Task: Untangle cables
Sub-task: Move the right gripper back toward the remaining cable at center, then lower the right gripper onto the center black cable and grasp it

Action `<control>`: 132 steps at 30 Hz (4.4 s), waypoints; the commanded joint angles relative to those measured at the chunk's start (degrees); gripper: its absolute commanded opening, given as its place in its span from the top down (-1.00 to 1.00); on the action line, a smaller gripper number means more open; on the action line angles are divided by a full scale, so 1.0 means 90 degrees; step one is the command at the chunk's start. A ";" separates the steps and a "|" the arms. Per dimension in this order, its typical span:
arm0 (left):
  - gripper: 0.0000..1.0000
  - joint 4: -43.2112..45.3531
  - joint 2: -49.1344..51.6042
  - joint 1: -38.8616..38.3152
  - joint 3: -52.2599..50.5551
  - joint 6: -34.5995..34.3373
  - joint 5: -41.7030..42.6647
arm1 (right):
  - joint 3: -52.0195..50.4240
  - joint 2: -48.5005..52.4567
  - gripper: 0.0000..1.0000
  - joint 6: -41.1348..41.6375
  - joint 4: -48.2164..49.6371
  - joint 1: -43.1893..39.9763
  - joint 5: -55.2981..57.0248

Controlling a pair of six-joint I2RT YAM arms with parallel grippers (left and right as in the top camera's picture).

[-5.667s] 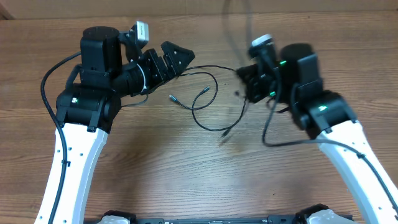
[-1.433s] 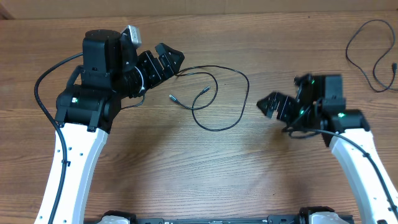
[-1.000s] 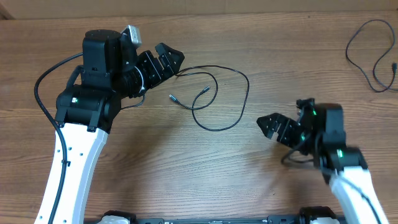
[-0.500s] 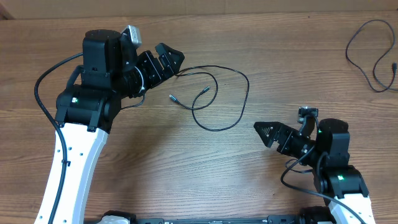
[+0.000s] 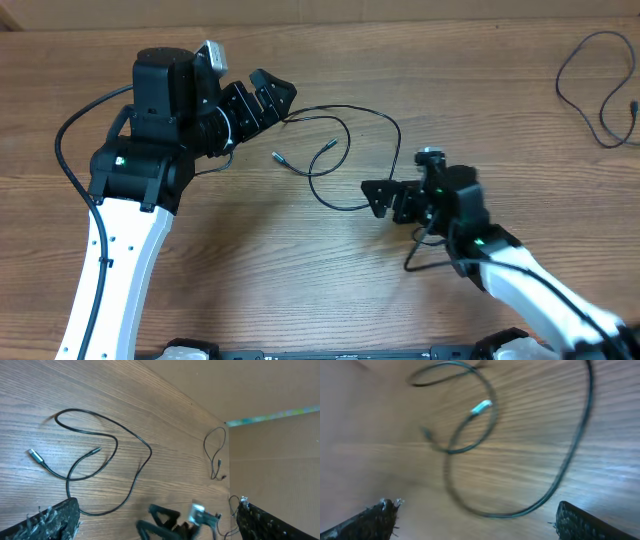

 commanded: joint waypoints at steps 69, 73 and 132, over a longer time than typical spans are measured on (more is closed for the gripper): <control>-0.99 0.0015 0.0010 -0.0041 0.0102 0.0141 -0.0015 | 0.3956 0.1724 0.77 -0.0974 -0.3028 -0.0233 0.1066; -0.99 0.0012 0.0010 -0.0041 0.0102 0.0141 -0.0017 | 0.3939 0.1758 -0.78 -0.0971 -0.3684 -0.0236 0.1071; -0.99 0.0012 0.0010 -0.0041 0.0100 0.0141 -0.0015 | 0.4022 0.4073 -0.79 0.1311 -0.2994 0.1528 0.5156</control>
